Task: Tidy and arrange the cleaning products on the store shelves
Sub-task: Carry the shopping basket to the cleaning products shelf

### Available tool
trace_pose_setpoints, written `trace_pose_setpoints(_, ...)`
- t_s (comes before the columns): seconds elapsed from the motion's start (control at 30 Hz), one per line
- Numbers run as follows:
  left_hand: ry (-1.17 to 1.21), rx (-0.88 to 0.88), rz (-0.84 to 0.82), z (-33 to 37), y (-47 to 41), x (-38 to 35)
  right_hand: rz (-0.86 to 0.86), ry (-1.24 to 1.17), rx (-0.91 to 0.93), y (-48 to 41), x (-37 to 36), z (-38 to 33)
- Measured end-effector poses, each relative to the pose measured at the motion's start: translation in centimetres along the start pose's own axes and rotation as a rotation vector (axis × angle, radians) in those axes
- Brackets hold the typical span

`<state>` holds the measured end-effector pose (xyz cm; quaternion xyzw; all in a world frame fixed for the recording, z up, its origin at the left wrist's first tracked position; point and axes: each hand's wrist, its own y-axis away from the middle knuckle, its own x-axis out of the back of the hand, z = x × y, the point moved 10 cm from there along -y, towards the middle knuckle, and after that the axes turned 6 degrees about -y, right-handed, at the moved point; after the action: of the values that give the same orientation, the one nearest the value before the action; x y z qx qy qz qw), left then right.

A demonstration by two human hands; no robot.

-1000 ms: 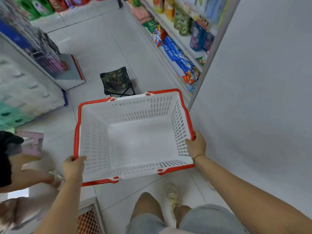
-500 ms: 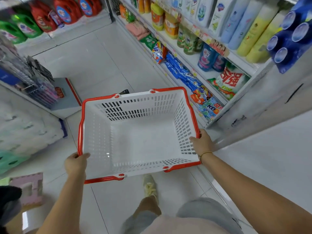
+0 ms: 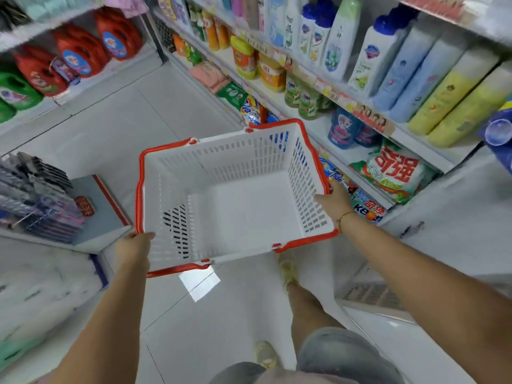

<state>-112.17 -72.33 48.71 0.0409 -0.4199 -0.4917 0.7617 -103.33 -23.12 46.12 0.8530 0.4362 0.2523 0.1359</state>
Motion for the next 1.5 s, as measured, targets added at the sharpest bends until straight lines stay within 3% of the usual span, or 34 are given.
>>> trace_pose_setpoints(0.37,-0.006,-0.083,0.073,17.0,-6.5,-7.8,-0.1,-0.082,-0.027,-13.8,-0.7,-8.3)
trace_pose_setpoints(0.67,-0.075,-0.121,0.046,25.1,-11.4,-12.9,-0.152,-0.081,-0.154,-20.5,-2.4,-9.7)
trace_pose_setpoints(0.93,-0.246,-0.199,-0.034,32.4,-21.4,-19.5,0.025,-0.051,-0.139,-25.2,-5.5,-10.2)
trace_pose_setpoints(1.2,-0.318,-0.3,-0.121,42.0,-31.7,-25.1,0.115,-0.016,-0.35,-28.6,-13.4,-9.2)
trace_pose_setpoints(1.33,-0.318,-0.38,-0.189,46.8,-33.5,-27.0,0.146,-0.049,-0.43,-29.0,-16.4,-9.8)
trace_pose_setpoints(1.5,-0.339,-0.406,-0.254,47.6,-34.4,-28.4,0.226,-0.089,-0.451,-28.1,-17.0,-9.4)
